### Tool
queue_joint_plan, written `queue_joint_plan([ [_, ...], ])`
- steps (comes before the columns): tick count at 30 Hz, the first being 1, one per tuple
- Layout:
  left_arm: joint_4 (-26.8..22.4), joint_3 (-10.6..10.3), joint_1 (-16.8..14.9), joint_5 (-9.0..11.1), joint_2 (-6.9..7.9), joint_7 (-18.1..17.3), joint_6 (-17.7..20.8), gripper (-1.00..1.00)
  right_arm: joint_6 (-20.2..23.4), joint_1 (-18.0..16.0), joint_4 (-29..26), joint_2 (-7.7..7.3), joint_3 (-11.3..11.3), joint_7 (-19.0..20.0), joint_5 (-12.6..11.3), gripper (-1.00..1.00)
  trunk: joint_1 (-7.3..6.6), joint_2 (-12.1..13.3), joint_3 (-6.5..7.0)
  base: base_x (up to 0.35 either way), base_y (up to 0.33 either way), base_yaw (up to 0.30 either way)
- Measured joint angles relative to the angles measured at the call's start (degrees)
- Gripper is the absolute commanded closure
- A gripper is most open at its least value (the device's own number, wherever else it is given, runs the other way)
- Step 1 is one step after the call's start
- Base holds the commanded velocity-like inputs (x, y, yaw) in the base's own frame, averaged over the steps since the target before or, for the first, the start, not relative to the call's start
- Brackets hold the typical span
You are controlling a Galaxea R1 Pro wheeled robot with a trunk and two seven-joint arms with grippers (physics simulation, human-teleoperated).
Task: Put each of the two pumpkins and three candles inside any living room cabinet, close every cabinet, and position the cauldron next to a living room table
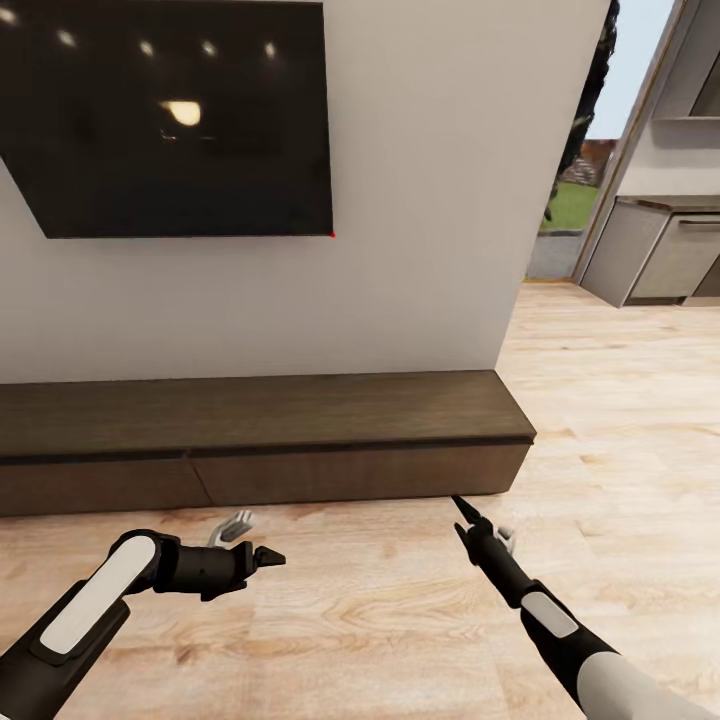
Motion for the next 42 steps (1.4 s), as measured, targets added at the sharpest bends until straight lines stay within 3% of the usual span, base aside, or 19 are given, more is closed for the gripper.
queue_joint_plan([
  [3, 0.02, 0.0, 0.0, 0.0, 0.0, -0.06, -0.02, -1.0, -0.12, 0.0, 0.2, 0.17, -0.12, -1.67, -1.24, -1.0, 0.0, 0.0, 0.0, 0.0, 0.0, 0.0],
  [7, 0.08, 0.01, 0.0, 0.0, 0.0, -0.08, -0.03, -1.0, -3.24, -0.01, 0.3, 0.14, -0.13, -8.11, -5.91, -1.0, 0.0, 0.0, 0.0, 0.0, 0.0, 0.0],
  [10, 0.1, 0.01, 0.0, 0.06, 0.0, -0.14, -0.03, -1.0, -4.3, -0.01, 0.03, 0.11, -0.06, -9.83, -6.96, -1.0, 0.0, 0.0, 0.0, 0.0, 0.0, 0.0],
  [21, 0.08, -0.08, 0.01, -0.05, 0.07, -2.73, -0.05, -1.0, -4.79, -0.01, -0.07, 0.27, -0.02, -9.83, -7.41, -1.0, 0.0, 0.0, 0.0, 0.102, 0.013, 0.0],
  [42, 0.19, -0.12, 0.02, 0.04, 0.01, -2.89, -0.07, -1.0, -4.55, -0.01, 0.6, -0.09, -0.2, -8.83, -8.03, -1.0, -0.02, 0.0, 0.0, 0.273, 0.0, 0.0],
])
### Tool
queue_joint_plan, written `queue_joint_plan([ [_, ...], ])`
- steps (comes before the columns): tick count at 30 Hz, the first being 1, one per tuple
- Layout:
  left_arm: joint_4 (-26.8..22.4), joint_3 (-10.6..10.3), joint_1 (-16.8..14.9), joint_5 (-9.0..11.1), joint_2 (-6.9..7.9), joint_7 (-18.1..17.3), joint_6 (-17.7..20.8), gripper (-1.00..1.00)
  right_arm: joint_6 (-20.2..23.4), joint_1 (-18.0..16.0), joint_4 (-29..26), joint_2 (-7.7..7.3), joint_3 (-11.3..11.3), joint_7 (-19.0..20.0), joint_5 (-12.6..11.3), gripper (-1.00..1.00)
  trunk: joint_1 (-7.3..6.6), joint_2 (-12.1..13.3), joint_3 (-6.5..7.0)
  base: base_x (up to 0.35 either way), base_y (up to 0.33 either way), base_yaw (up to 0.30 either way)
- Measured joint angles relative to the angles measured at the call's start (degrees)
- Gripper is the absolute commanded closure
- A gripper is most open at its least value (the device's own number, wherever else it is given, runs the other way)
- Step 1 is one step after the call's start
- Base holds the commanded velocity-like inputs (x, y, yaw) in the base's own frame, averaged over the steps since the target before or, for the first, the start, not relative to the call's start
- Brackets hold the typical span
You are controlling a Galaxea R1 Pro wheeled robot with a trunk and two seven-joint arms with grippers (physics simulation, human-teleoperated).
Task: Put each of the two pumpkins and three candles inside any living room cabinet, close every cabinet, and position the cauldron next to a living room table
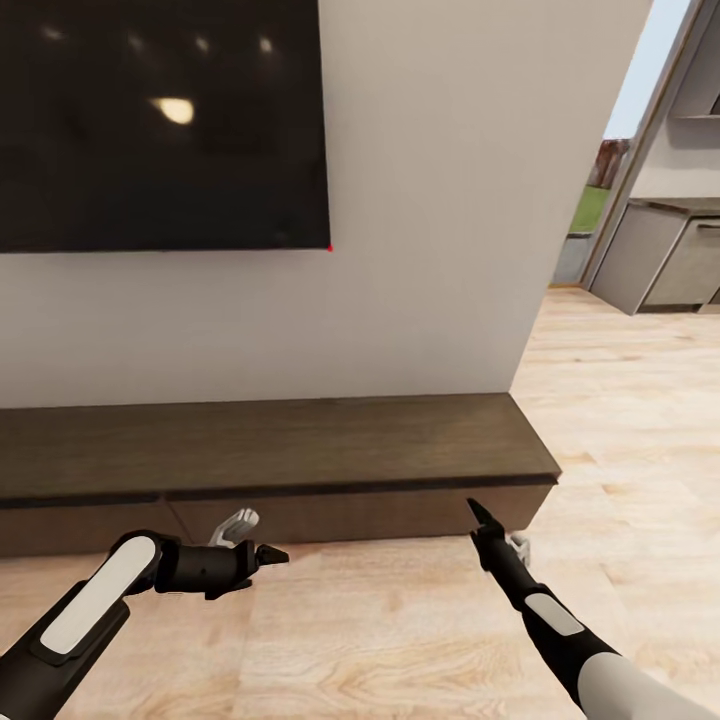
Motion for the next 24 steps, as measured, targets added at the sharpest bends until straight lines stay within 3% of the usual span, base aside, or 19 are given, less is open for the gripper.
queue_joint_plan([
  [10, -0.54, 0.04, 0.0, 0.23, -0.53, 0.0, 0.0, -1.0, 0.0, 0.0, 0.05, -0.16, -0.08, 0.05, -0.7, -1.0, 0.02, 0.0, 0.0, 0.018, 0.0, 0.0],
  [24, -0.54, -0.05, 0.02, 0.21, -0.63, -0.01, -0.05, -1.0, -0.58, 0.0, -0.63, -0.13, -0.02, 0.09, -0.47, -1.0, 3.09, -5.6, -2.51, 0.0, 0.0, 0.0],
])
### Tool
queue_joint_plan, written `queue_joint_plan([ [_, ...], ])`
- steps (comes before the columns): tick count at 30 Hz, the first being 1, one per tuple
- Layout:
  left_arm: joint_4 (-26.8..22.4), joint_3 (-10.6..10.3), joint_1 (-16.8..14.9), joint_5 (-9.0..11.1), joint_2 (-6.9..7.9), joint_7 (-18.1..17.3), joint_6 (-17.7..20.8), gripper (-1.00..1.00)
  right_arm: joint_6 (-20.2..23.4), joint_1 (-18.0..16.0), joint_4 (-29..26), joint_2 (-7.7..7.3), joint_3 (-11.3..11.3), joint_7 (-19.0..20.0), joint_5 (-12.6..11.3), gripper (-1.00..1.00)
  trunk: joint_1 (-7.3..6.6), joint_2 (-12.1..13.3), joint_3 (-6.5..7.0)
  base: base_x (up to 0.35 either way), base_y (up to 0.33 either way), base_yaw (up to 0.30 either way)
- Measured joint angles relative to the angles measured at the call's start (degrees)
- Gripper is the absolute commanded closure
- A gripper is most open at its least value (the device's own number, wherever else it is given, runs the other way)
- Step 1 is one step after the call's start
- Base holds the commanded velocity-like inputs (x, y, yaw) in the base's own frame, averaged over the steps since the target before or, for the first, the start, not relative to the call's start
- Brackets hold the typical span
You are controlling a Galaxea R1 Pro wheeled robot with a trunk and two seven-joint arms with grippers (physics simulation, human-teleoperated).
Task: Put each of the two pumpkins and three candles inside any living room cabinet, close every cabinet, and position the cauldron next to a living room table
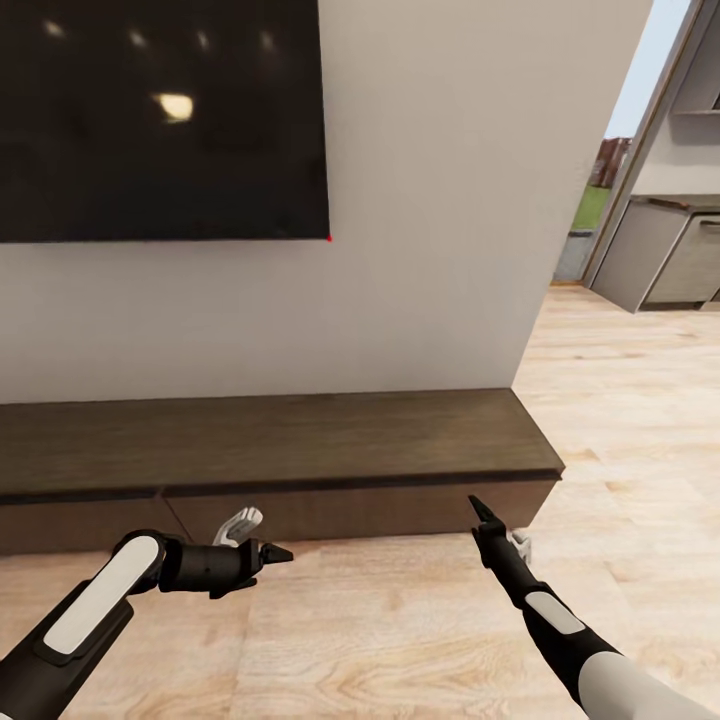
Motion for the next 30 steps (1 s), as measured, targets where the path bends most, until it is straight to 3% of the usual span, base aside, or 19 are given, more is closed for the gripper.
queue_joint_plan([
  [18, 0.15, -0.05, 0.02, -0.11, -0.08, 0.06, 0.0, -1.0, -1.98, 0.0, -1.45, 0.14, 0.13, 0.35, 0.51, -1.0, 3.95, -7.22, -3.23, 0.0, 0.0, 0.0],
  [24, 0.18, -0.09, 0.04, -0.17, -0.08, 0.02, -0.08, -1.0, -2.91, 0.0, -1.34, -0.02, 0.0, 6.01, 0.33, -1.0, 5.27, -9.63, -4.31, 0.0, 0.0, 0.0],
  [30, 0.19, -0.09, 0.04, -0.13, -0.08, 0.0, -0.09, -1.0, -2.98, 0.0, -0.92, -0.03, -0.07, 7.13, 0.14, -1.0, 6.59, -12.03, -5.39, 0.0, 0.0, 0.0],
])
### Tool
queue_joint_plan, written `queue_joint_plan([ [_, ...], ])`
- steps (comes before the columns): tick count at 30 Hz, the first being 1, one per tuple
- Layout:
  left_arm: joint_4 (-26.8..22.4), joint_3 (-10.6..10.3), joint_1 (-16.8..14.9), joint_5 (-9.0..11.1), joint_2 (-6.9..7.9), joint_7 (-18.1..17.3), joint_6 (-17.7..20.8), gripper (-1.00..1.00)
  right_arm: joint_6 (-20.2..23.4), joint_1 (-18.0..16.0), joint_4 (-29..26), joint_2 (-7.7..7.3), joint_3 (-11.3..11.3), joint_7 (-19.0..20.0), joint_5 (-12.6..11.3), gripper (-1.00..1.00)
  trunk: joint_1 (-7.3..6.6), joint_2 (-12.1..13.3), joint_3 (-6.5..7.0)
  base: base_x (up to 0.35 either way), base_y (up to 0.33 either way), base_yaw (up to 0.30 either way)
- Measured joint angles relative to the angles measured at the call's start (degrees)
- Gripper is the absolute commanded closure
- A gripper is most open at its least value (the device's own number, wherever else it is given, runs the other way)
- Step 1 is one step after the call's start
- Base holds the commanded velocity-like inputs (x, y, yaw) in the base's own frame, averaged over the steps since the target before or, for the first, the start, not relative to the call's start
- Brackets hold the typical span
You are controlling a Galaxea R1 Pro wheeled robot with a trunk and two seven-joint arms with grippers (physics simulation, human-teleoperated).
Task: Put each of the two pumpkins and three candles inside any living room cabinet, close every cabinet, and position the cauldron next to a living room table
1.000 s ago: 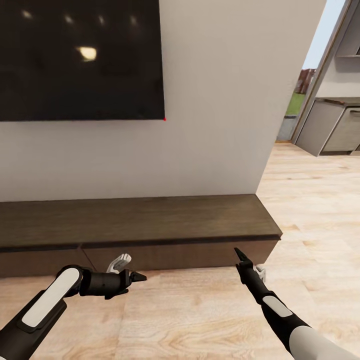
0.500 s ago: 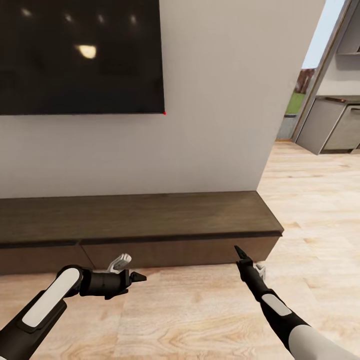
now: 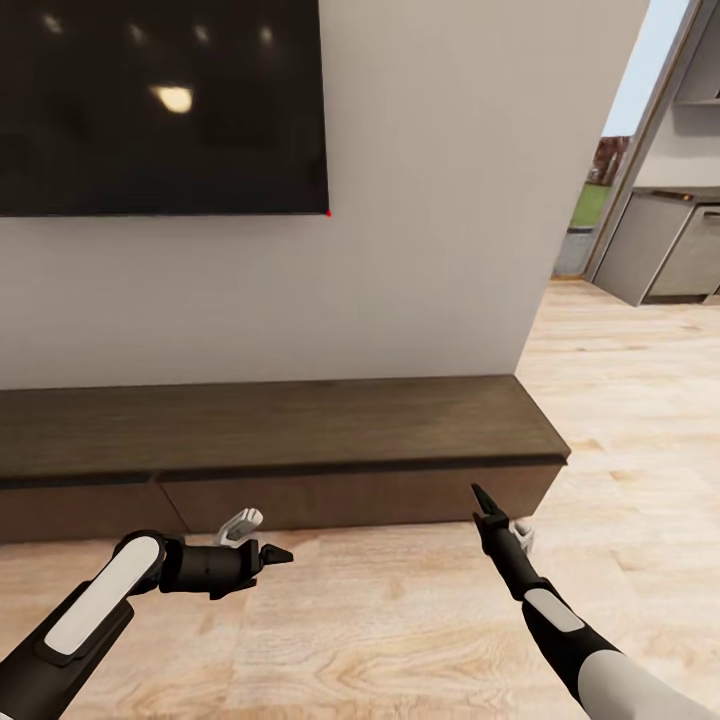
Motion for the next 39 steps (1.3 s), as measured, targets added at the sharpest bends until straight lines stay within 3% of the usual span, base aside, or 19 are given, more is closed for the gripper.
queue_joint_plan([
  [13, -0.07, 0.09, -0.05, 0.17, 0.17, -0.1, 0.18, -1.0, 0.31, 0.0, 0.04, 0.0, 0.0, 0.16, -0.2, -1.0, 2.86, -5.21, -2.33, 0.0, 0.0, 0.0],
  [16, 0.18, 0.23, -0.04, 1.65, 0.56, -1.63, 0.24, -1.0, 0.16, 0.0, 0.11, 0.0, -0.07, 0.17, -0.21, -1.0, 3.52, -6.42, -2.87, 0.0, 0.0, 0.0],
  [23, 0.35, 5.08, 0.0, 3.09, 1.19, -2.92, 0.34, -1.0, -0.37, 0.0, 0.21, 0.02, -0.08, -0.23, -0.13, -1.0, 5.05, -9.23, -4.13, 0.0, 0.0, 0.0],
  [31, -0.06, 5.6, -0.02, 3.5, 0.97, -2.98, 0.34, -1.0, -0.46, 0.0, 0.22, 0.38, -0.04, -0.12, -0.11, -1.0, 6.81, -12.43, -5.57, 0.0, 0.0, 0.0],
  [39, -0.07, 5.69, 0.01, 6.02, 1.25, -2.98, 0.36, -1.0, -0.55, 0.0, 0.22, 0.44, -0.03, 0.14, -0.05, -1.0, 8.57, -15.64, -7.0, 0.0, 0.0, 0.0],
])
